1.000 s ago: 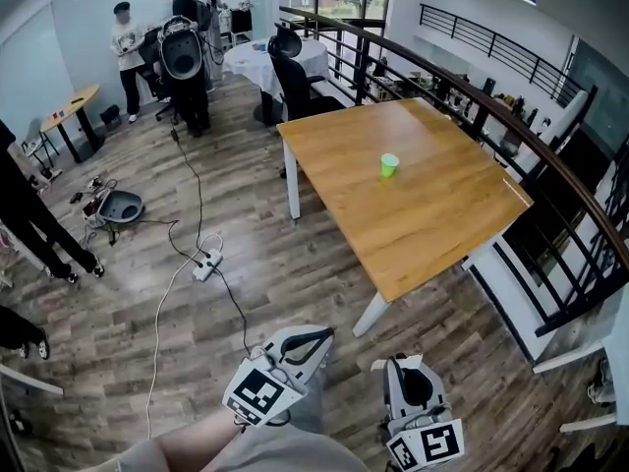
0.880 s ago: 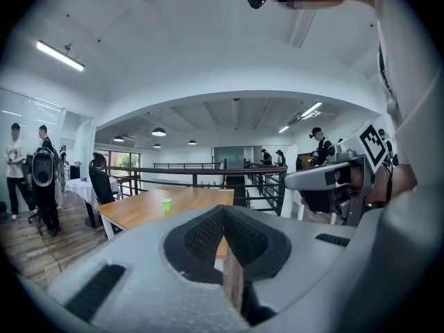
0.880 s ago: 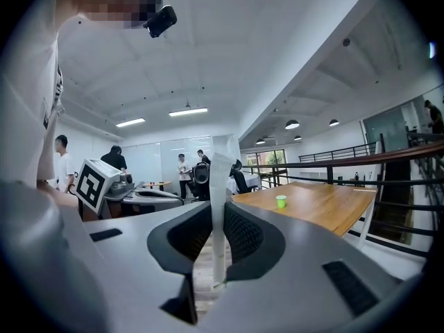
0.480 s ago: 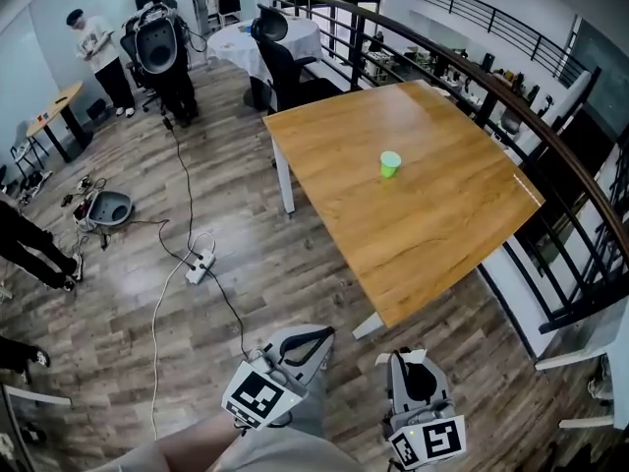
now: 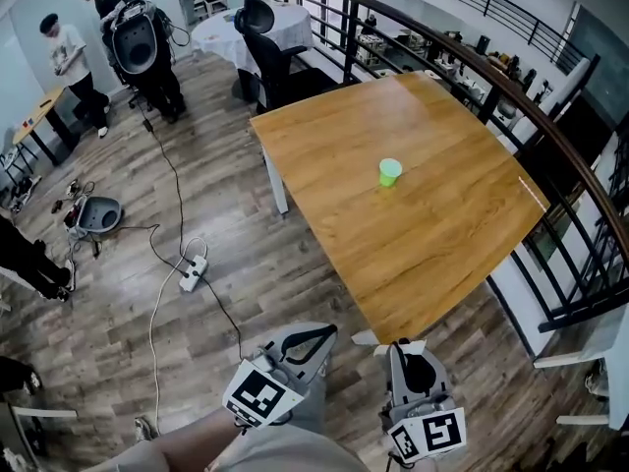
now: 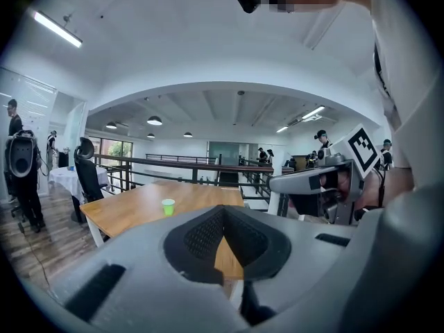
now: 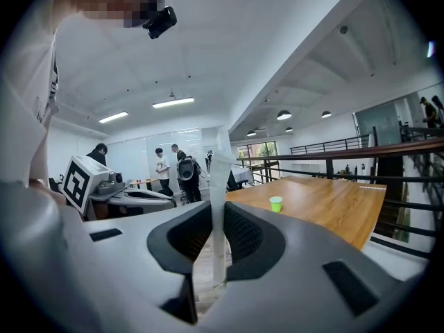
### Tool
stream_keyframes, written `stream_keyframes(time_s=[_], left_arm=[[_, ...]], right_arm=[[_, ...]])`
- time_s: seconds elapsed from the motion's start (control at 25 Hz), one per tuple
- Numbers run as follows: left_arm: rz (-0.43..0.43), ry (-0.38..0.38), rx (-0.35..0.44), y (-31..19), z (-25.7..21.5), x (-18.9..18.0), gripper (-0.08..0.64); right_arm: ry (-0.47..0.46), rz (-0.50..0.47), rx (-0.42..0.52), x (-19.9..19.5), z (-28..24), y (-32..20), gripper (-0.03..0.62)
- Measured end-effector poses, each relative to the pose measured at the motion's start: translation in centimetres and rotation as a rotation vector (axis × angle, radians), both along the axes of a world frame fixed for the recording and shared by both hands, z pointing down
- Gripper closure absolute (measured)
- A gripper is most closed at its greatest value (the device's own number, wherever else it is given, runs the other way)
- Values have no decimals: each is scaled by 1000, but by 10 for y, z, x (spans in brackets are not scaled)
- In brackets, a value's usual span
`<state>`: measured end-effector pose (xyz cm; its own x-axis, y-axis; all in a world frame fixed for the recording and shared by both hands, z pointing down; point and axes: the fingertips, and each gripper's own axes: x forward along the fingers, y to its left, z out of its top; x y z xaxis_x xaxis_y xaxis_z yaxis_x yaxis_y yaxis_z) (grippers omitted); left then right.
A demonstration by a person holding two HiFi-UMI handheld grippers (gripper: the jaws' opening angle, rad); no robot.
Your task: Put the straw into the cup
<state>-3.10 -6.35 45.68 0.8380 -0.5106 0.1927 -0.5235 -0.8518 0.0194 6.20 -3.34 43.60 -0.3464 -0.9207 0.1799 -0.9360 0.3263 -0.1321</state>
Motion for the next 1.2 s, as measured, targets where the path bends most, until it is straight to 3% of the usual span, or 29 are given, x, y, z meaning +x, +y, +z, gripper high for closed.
stream_keyframes(time_s=[0.6,1.2], left_arm=[[76,42,-6,-117,-42,16,547],[41,53,-11,-148,-66,33,547]], right_arm=[[24,67,-9,8,-40,-115,535],[1,57,10,38,-64,-158,535]])
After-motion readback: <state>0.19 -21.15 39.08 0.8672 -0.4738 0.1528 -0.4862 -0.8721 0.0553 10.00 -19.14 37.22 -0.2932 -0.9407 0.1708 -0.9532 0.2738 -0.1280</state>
